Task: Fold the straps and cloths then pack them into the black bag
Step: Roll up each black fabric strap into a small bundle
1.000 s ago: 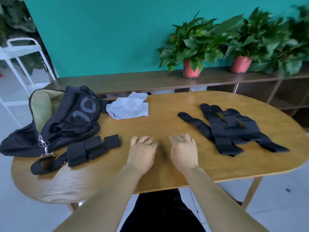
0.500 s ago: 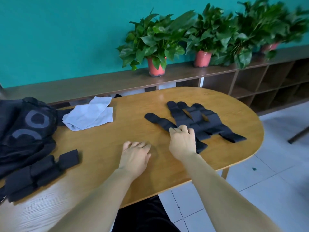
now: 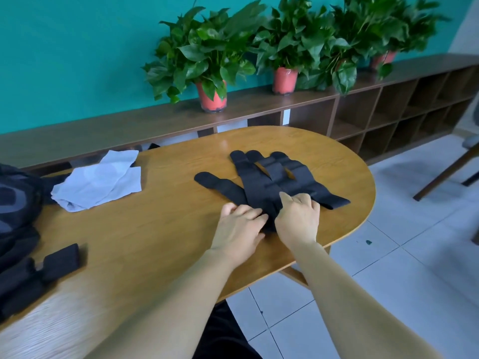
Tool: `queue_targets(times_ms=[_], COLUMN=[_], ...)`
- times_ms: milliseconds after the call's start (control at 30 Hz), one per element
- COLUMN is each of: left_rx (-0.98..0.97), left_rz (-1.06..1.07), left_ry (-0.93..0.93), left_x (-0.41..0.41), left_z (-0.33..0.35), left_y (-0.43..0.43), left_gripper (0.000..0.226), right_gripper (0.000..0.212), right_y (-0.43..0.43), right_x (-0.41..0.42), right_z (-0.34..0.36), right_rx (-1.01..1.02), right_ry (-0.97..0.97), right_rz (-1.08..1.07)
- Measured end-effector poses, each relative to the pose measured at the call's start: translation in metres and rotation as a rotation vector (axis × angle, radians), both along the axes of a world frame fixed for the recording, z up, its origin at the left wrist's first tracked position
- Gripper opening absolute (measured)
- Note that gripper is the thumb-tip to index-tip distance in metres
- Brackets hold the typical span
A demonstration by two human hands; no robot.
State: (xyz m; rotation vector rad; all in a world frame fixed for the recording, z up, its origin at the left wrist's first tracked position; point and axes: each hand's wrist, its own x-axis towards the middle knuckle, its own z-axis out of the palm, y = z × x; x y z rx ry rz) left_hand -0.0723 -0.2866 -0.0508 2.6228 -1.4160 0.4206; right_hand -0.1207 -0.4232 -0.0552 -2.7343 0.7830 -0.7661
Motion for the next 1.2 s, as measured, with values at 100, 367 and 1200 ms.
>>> queue_targets(times_ms=[100,367,1200], left_rx=[-0.032,0.016,0.029], left_rz=[0.011,0.098,0.201], left_ry=[-0.08,-0.139,-0.203], left_x=[-0.001,0.011,0.006], left_z=[-0.001,0.004,-0.005], left_y=[-0.006,0.047,0.14], left_gripper=[0.022,0.029,0.035], right_gripper=[0.012,0.028,0.037], right_y=[-0.002,0.005,0.087], right_x=[-0.005,0.0,0.017], right_z=[-0.009,-0.014,0.011], right_rx=[-0.057,-0.182,-0.356], right_ry=[-0.055,0.288,0.439], right_rz=[0.072,0.14,0.533])
